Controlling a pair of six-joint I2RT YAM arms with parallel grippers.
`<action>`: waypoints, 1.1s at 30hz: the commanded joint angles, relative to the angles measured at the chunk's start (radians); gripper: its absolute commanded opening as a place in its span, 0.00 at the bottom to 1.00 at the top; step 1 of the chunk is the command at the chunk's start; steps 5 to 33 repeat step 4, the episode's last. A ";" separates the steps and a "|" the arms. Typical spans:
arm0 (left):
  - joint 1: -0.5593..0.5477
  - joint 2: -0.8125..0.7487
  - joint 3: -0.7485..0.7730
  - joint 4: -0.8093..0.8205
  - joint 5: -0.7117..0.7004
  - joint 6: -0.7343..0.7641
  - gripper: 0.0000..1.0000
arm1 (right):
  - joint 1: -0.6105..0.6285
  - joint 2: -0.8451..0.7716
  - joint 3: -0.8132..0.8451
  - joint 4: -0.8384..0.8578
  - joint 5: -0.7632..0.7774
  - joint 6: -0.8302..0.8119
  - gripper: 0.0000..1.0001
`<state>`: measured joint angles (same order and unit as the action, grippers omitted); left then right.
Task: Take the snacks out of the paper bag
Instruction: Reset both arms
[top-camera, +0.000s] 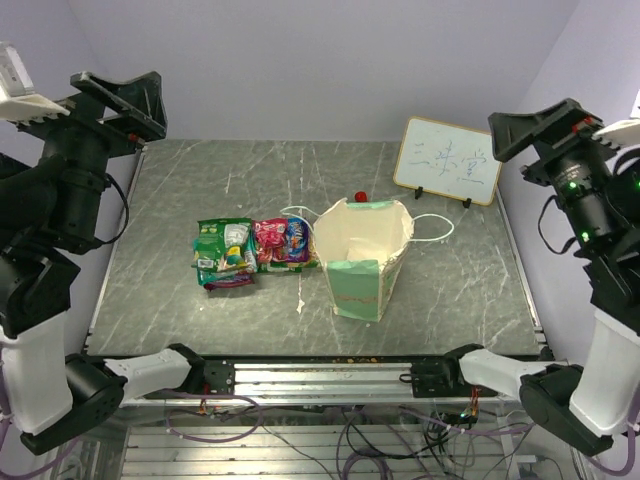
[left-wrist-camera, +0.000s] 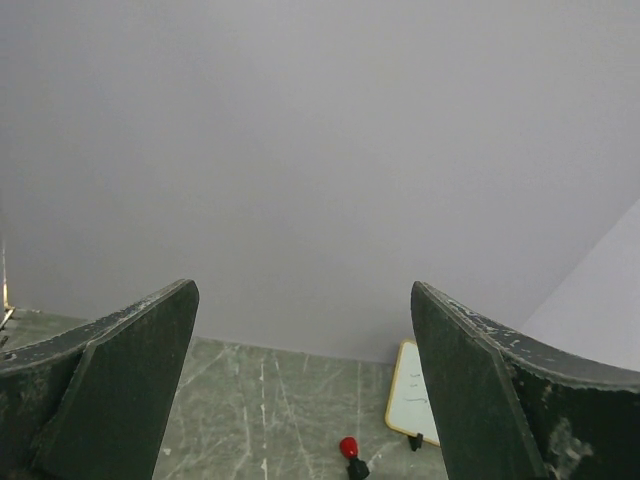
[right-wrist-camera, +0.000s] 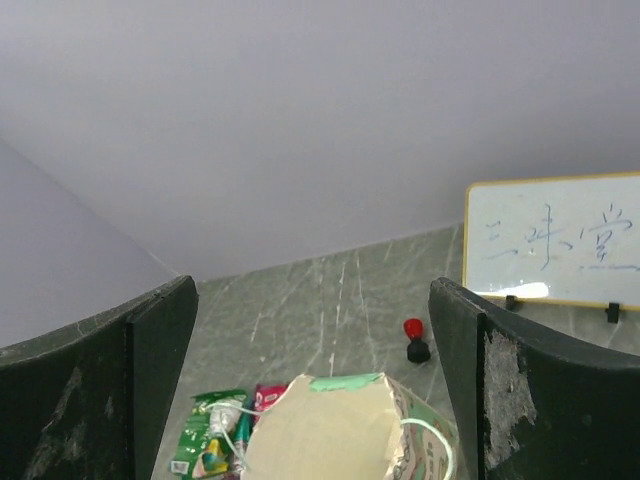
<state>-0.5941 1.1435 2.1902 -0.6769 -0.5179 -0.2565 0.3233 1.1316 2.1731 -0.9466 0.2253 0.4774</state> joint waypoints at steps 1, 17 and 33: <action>0.005 0.015 -0.008 -0.014 -0.042 0.016 0.98 | 0.005 -0.014 -0.037 0.023 0.008 0.011 1.00; 0.005 0.022 0.008 -0.026 -0.039 0.013 0.98 | 0.004 -0.010 -0.036 0.006 0.040 0.007 1.00; 0.005 0.022 0.008 -0.026 -0.039 0.013 0.98 | 0.004 -0.010 -0.036 0.006 0.040 0.007 1.00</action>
